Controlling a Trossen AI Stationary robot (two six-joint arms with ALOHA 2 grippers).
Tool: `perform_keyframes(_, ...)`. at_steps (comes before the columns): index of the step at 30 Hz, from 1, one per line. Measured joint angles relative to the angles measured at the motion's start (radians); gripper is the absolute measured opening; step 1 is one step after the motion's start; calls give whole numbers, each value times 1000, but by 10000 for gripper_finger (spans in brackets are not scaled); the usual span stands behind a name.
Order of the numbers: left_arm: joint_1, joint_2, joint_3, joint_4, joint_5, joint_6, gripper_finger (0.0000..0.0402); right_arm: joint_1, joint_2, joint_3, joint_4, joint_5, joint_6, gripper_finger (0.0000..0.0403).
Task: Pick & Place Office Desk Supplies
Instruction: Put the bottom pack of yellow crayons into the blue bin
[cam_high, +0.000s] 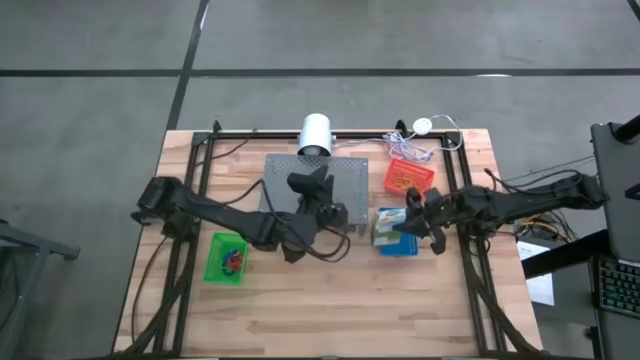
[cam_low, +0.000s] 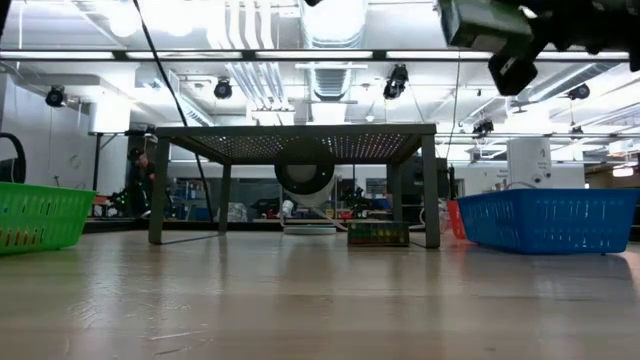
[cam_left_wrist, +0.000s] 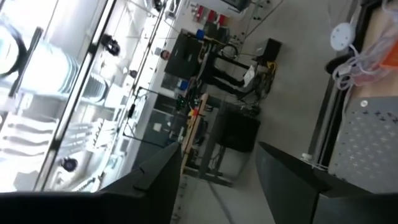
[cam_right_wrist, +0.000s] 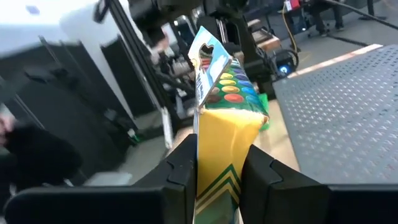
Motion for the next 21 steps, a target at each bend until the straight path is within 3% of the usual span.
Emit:
perform_keyframes(6, 0, -37, -1, -47, -15, -78, 209, 0, -87, 76, -174, 29, 43, 76)
perform_keyframes(11, 2, -55, -6, -101, -27, -143, 209, 0, -94, 248, -542, 234, 66, 75)
perform_keyframes(14, 4, -58, -6, -162, -30, -173, 209, 0, -71, 366, -781, 348, 177, 73)
perform_keyframes(21, 5, -59, -6, -255, -30, -286, 209, 0, 18, 550, -1223, 369, 534, 83)
